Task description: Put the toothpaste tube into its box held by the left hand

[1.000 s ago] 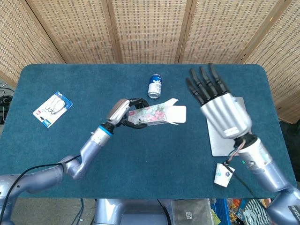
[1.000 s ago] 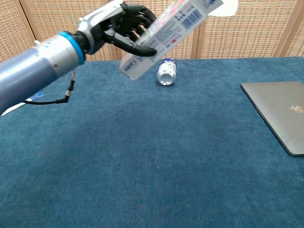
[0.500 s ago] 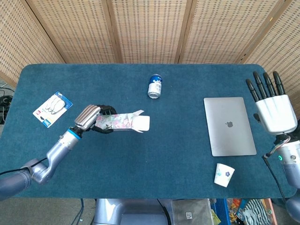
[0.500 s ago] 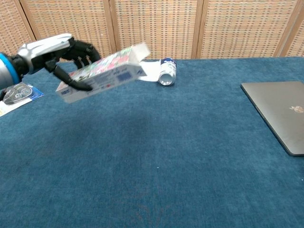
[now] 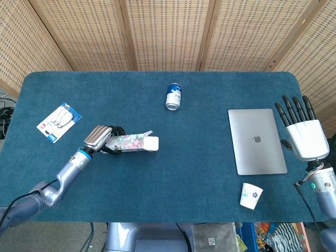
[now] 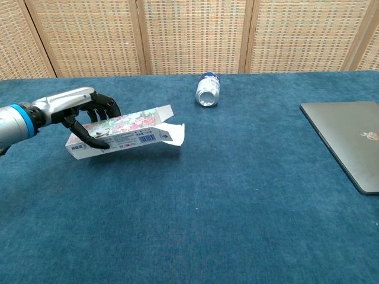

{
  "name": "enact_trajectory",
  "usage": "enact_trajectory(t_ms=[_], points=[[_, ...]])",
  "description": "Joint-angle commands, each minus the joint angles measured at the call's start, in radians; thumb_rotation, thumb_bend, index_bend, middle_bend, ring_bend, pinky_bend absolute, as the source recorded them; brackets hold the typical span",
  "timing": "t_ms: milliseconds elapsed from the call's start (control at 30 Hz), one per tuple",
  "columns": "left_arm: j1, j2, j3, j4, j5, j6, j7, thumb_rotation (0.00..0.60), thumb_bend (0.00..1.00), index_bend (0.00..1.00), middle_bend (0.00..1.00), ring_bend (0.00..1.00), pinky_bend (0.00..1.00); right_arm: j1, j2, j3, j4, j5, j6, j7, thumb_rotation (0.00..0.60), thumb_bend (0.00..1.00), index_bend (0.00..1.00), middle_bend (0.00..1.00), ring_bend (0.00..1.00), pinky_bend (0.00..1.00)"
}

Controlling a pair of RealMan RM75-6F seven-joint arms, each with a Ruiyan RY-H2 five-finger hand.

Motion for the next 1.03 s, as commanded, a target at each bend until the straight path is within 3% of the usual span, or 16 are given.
enact_trajectory(t_ms=[33,67,133,200,467,667,800,900,1033], points=[[-0.008,-0.022,0.002,0.017,-0.006,-0.028,0.018,0.600,0.26,0.42,0.26,0.19,0.28,-0.010,0.001,0.003,0.003,-0.004,0.005,0.015,0.600,0.00,0.00,0.00,0.00,0.00],[-0.010,-0.022,0.003,0.014,-0.006,-0.035,0.020,0.600,0.26,0.35,0.17,0.12,0.23,-0.014,0.002,0.005,0.004,-0.003,0.008,0.021,0.600,0.00,0.00,0.00,0.00,0.00],[-0.012,-0.012,0.001,-0.013,-0.006,-0.040,0.006,0.600,0.26,0.10,0.01,0.00,0.10,-0.024,0.002,0.007,0.005,-0.004,0.016,0.037,0.600,0.00,0.00,0.00,0.00,0.00],[-0.011,0.013,-0.003,-0.052,-0.001,-0.027,-0.011,0.600,0.26,0.01,0.00,0.00,0.06,-0.036,0.002,0.009,0.005,-0.004,0.025,0.058,0.600,0.00,0.00,0.00,0.00,0.00],[0.064,0.180,-0.027,-0.304,-0.013,0.114,0.101,0.600,0.25,0.00,0.00,0.00,0.00,-0.101,-0.011,-0.010,-0.002,-0.039,0.087,0.177,0.600,0.00,0.00,0.00,0.00,0.00],[0.230,0.349,-0.041,-0.617,-0.128,0.314,0.469,0.600,0.20,0.00,0.00,0.00,0.00,-0.175,-0.027,-0.063,-0.028,-0.097,0.142,0.260,0.600,0.00,0.00,0.00,0.00,0.00],[0.367,0.441,-0.021,-0.818,-0.225,0.468,0.692,0.600,0.20,0.00,0.00,0.00,0.00,-0.230,-0.057,-0.094,-0.046,-0.124,0.187,0.292,0.600,0.00,0.00,0.00,0.00,0.00],[0.431,0.489,-0.006,-0.906,-0.256,0.522,0.726,0.600,0.19,0.00,0.00,0.00,0.00,-0.263,-0.075,-0.106,-0.055,-0.143,0.224,0.301,0.600,0.00,0.00,0.00,0.00,0.00],[0.486,0.533,0.017,-0.942,-0.246,0.546,0.697,0.600,0.19,0.00,0.00,0.00,0.00,-0.302,-0.086,-0.117,-0.070,-0.161,0.264,0.314,0.600,0.00,0.00,0.00,0.00,0.00]])
